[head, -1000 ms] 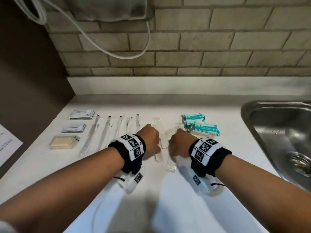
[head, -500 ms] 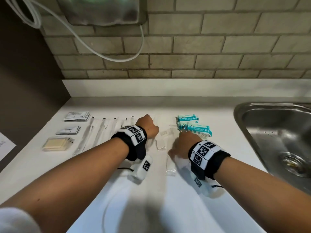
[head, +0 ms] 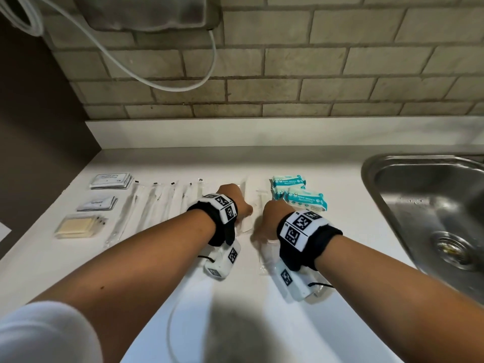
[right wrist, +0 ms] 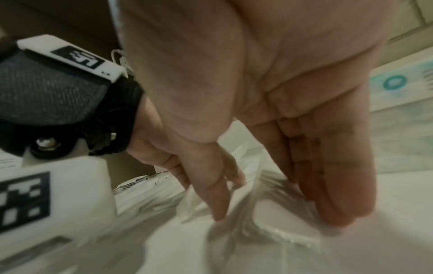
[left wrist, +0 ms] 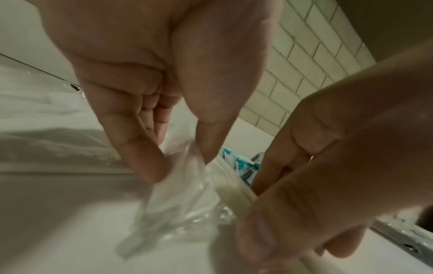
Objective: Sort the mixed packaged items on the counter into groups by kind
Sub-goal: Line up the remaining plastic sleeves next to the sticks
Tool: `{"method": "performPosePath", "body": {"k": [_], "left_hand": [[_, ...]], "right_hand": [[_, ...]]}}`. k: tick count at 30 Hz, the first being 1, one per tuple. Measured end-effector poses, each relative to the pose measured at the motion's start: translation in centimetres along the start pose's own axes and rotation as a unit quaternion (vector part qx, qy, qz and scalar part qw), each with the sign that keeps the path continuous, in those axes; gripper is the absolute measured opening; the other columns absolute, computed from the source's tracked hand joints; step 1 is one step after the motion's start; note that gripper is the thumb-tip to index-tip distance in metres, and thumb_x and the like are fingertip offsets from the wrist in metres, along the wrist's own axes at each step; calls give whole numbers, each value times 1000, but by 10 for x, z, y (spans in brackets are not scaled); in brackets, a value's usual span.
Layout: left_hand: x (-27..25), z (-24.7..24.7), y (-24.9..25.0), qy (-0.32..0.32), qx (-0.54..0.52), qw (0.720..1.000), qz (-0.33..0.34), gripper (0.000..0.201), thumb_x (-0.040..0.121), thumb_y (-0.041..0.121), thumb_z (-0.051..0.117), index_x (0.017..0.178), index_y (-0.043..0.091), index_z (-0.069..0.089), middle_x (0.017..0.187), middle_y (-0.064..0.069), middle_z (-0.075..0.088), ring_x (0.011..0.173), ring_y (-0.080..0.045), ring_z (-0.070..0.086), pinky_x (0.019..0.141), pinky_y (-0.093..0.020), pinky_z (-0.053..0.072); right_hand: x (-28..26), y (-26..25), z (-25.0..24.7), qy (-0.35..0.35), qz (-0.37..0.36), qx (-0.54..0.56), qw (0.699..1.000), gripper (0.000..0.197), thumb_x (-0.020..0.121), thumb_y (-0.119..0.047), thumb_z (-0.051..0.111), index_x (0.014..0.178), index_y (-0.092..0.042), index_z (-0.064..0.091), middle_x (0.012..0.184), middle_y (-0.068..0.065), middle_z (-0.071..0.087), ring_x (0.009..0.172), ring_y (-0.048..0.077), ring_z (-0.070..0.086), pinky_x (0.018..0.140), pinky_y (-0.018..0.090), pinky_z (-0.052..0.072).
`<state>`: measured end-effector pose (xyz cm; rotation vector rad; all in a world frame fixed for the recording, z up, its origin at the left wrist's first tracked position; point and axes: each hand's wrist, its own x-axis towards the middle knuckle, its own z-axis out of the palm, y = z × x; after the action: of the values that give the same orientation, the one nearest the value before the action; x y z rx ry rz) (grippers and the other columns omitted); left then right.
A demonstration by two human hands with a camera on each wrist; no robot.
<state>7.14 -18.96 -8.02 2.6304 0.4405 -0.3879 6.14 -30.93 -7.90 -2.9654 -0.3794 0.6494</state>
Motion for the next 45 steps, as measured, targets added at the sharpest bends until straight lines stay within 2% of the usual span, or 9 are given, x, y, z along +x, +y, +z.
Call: {"method": "performPosePath", "body": {"k": [3, 7, 12, 16, 23, 28, 32, 39, 45], "left_hand": [[-1, -5, 3, -5, 3, 1000, 13, 27, 74, 31, 70, 62, 10, 58, 61, -4, 62, 65, -24, 65, 56, -25, 49], [1, -16, -5, 9, -24, 1000, 17, 30, 79, 23, 63, 57, 11, 46, 57, -3, 49, 59, -24, 50, 45, -25, 32], [3, -27, -18, 0, -70, 997, 21, 19, 80, 23, 59, 68, 9, 54, 72, -10, 60, 67, -28, 58, 60, -30, 44], [1, -27, -25, 1, -53, 998, 26, 15, 83, 22, 56, 75, 9, 53, 78, -11, 58, 72, -28, 55, 53, -28, 36], [-4, -37, -28, 28, -91, 993, 67, 9, 87, 14, 56, 92, 10, 63, 94, -10, 66, 84, -26, 61, 71, -30, 47], [-7, -45, -38, 42, -127, 989, 69, 10, 87, 11, 58, 96, 10, 62, 102, -12, 70, 92, -29, 67, 83, -40, 56], [-10, -51, -48, 54, -142, 986, 66, 12, 88, 10, 56, 99, 7, 60, 105, -13, 68, 94, -29, 66, 83, -41, 56], [-18, -65, -63, 70, -195, 977, 56, 18, 89, 7, 56, 106, 5, 60, 110, -13, 68, 98, -30, 66, 88, -45, 54], [-21, -67, -73, 74, -225, 970, 49, 19, 89, 7, 58, 108, 8, 59, 112, -12, 67, 91, -27, 66, 70, -32, 53]], "right_hand": [[-3, 0, -1, -2, -7, -31, 999, 35, 77, -37, 75, 90, -9, 60, 79, 4, 59, 86, 21, 65, 78, 28, 56], [3, -3, 2, 0, 2, -41, 999, 30, 80, -35, 67, 90, -7, 62, 66, 3, 49, 64, 20, 54, 63, 30, 48], [2, 2, 3, 16, 21, -16, 1000, 34, 73, -34, 71, 72, -10, 46, 67, 2, 50, 63, 20, 54, 64, 28, 49], [7, 4, 3, 37, 32, 18, 999, 35, 69, -33, 74, 68, -12, 46, 68, 0, 54, 69, 22, 60, 73, 32, 57], [8, -3, -6, 51, -9, 11, 999, 29, 83, -16, 65, 107, -1, 57, 100, 11, 65, 95, 28, 66, 84, 36, 57], [8, -11, -13, 37, -53, -98, 993, 25, 89, -16, 58, 110, -1, 61, 104, 10, 65, 94, 25, 66, 78, 29, 54], [10, -21, -25, 53, -65, -83, 993, 16, 92, -16, 52, 99, -5, 60, 87, 7, 57, 80, 23, 59, 65, 27, 45], [23, -54, -26, 11, -248, -148, 957, 33, 94, -14, 51, 127, -12, 58, 124, 8, 56, 115, 28, 55, 94, 36, 50], [40, -60, -27, -25, -272, -168, 947, 32, 89, -16, 60, 121, -17, 59, 121, 4, 62, 112, 27, 58, 87, 32, 48]]}}
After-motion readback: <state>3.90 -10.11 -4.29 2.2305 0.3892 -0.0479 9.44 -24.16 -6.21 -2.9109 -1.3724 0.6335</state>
